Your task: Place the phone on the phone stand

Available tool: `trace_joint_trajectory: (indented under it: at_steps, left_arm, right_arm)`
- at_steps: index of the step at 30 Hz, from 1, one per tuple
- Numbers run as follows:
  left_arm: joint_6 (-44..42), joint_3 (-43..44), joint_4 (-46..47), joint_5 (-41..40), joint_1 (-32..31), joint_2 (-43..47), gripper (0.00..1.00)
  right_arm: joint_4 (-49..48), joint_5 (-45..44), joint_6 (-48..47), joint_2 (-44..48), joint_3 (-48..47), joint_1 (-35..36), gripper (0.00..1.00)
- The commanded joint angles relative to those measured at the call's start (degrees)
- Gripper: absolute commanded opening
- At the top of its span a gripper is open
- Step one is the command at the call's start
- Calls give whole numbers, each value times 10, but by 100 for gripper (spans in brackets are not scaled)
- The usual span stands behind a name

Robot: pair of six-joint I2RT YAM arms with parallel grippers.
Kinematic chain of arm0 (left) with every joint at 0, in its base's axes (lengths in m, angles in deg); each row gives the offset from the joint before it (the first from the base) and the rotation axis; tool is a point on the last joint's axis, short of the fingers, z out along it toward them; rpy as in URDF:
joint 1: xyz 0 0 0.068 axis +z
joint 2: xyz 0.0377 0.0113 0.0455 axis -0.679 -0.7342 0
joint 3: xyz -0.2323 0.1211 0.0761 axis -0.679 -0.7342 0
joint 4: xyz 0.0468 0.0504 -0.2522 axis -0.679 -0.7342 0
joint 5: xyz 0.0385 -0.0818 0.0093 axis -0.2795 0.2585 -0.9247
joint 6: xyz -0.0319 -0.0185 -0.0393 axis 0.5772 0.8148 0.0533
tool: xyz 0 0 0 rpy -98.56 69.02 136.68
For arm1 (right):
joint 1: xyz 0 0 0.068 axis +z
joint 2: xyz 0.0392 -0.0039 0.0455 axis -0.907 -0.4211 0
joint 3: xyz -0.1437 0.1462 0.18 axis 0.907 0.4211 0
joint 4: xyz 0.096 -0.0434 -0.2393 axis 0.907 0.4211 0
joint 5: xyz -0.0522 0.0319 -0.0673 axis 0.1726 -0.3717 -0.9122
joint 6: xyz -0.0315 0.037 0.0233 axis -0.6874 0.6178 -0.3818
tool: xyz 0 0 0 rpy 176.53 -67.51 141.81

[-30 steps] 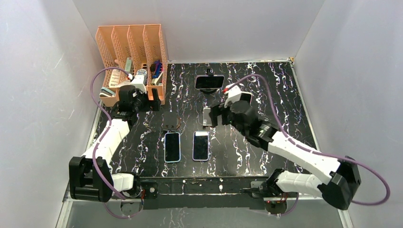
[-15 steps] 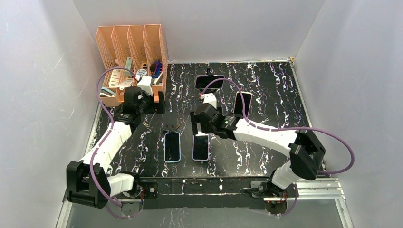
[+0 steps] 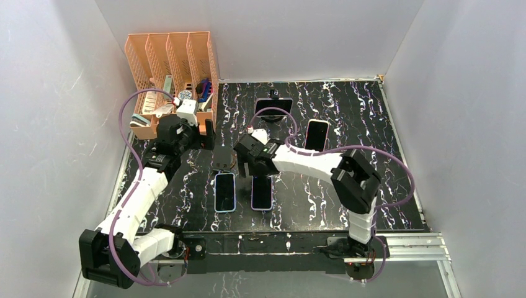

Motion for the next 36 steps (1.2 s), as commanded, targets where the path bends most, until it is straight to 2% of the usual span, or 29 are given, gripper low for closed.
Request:
trace_joint_trajectory:
  at_steps: [1, 17, 31, 36]
  left_arm:
    - [-11, 11, -15, -11, -5, 17, 98]
    - [-15, 11, -18, -12, -6, 9, 98]
    - [-16, 12, -22, -17, -8, 2, 98]
    - [-17, 12, -23, -19, -9, 3, 98]
  right_arm:
    - [62, 11, 17, -27, -47, -14, 99]
    - [59, 72, -5, -68, -53, -40, 99]
    - [99, 71, 4, -99, -72, -48, 95]
    - [121, 59, 9, -107, -84, -48, 98]
